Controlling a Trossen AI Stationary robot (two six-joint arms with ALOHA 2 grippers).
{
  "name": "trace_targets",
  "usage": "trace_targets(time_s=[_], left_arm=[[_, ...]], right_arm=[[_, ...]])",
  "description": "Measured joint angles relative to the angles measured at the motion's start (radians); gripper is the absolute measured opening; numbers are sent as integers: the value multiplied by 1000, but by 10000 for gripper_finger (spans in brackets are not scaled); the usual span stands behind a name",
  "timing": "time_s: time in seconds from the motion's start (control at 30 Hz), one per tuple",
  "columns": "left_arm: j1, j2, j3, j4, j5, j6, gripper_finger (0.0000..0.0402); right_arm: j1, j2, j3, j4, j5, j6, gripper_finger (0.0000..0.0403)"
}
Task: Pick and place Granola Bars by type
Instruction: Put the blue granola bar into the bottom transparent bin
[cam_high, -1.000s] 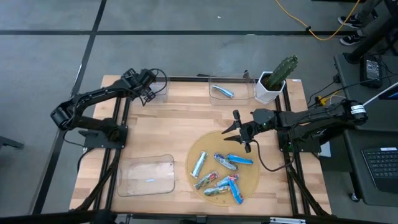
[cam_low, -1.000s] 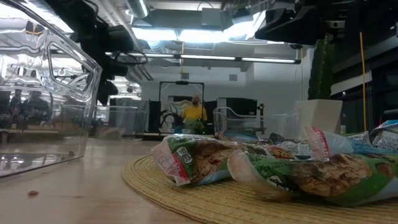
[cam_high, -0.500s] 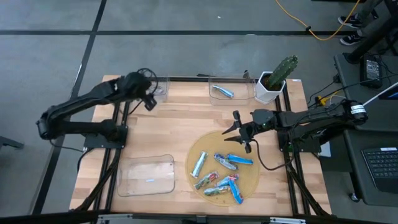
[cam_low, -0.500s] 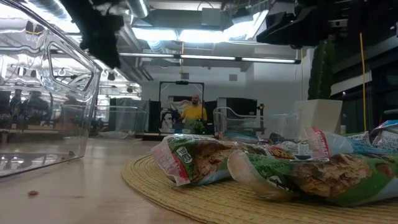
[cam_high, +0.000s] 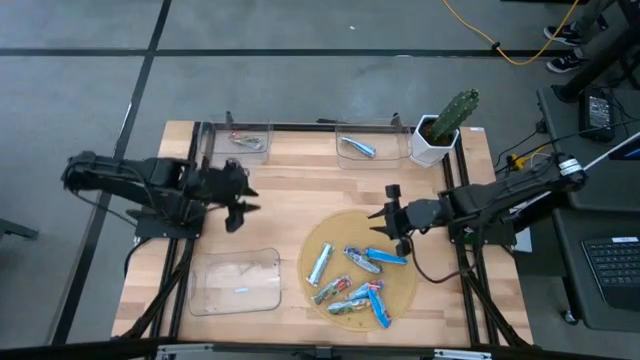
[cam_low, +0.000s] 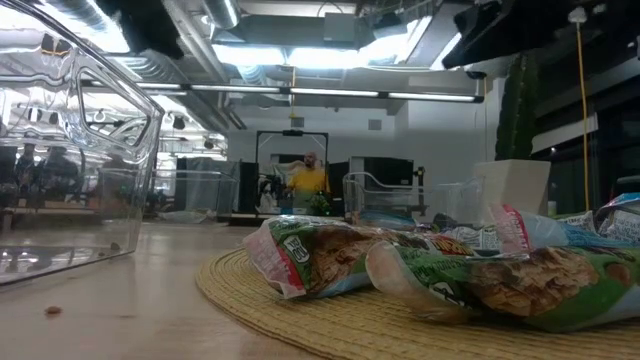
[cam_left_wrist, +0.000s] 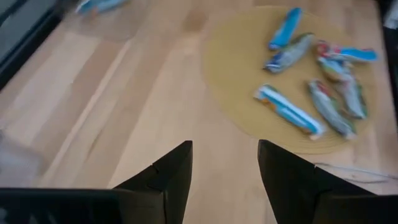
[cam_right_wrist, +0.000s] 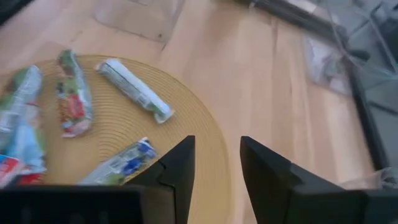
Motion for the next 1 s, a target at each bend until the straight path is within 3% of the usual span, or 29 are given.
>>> trace_targets(time_s=[0.3,0.57,0.73,0.87,1.0], left_arm=[[-242,108,0,153,-154,75,173],[-283,199,0,171,-171,139,171],[-283,220,-1,170,-243,187,171],[-283,220,-1,170,-272,206,171],[-283,220,-1,170,-277,207,171]], right_arm=[[75,46,99,-235,27,221,131],[88,185,99,-386,-15,540,131],[88,260,99,-411,-42,693,131],[88,316,99,-425,-110,762,131],[108,368,87,-412,-292,770,131]])
